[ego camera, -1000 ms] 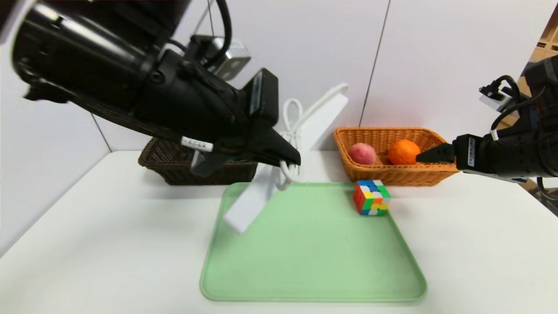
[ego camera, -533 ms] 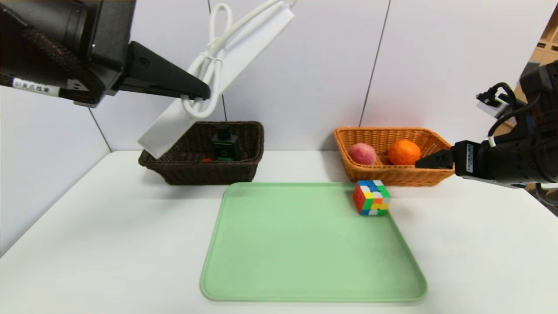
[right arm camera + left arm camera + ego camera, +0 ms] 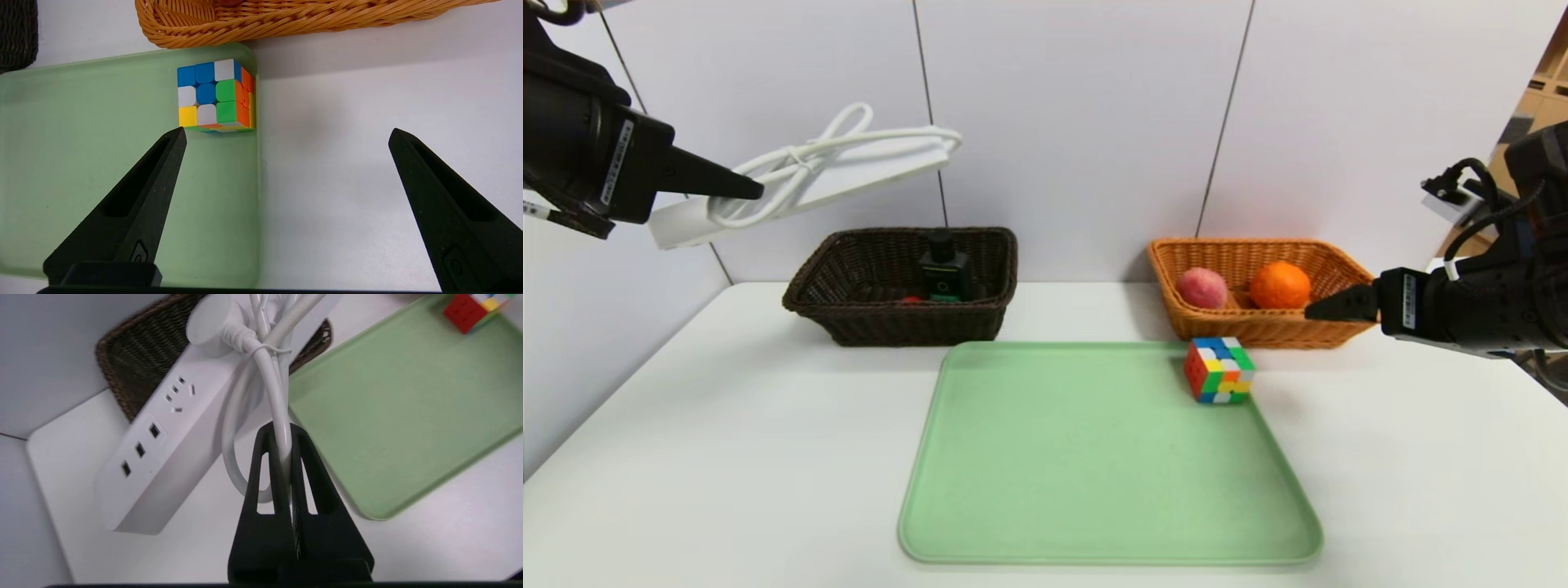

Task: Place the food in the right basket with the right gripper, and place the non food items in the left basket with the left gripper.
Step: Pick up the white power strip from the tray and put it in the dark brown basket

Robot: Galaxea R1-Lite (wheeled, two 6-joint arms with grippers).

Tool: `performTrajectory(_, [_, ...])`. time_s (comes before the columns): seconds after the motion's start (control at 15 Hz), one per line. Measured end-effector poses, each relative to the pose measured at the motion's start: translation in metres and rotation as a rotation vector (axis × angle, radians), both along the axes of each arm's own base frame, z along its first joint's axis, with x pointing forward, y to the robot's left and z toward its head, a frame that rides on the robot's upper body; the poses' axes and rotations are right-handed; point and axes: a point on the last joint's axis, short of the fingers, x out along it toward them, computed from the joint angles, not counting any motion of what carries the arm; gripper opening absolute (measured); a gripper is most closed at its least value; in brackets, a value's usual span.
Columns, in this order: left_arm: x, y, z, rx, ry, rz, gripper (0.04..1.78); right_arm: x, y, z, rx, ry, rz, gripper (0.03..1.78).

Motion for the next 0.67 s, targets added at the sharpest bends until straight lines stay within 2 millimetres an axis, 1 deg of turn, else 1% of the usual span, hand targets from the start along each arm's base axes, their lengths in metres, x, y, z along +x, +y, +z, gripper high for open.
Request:
performTrajectory(0.27, [0.033, 0.029, -0.013, 0.182, -0.040, 0.031, 0.08, -0.003, -0.001, -0.002, -0.001, 0.006, -0.001, 1.71])
performTrajectory(0.47, [0.059, 0.042, -0.022, 0.256, -0.070, 0.041, 0.08, -0.003, -0.001, -0.003, -0.001, 0.011, -0.002, 1.71])
performTrajectory(0.67, [0.077, 0.048, -0.031, 0.305, -0.062, 0.031, 0.08, -0.004, -0.001, -0.006, -0.003, 0.020, -0.002, 1.71])
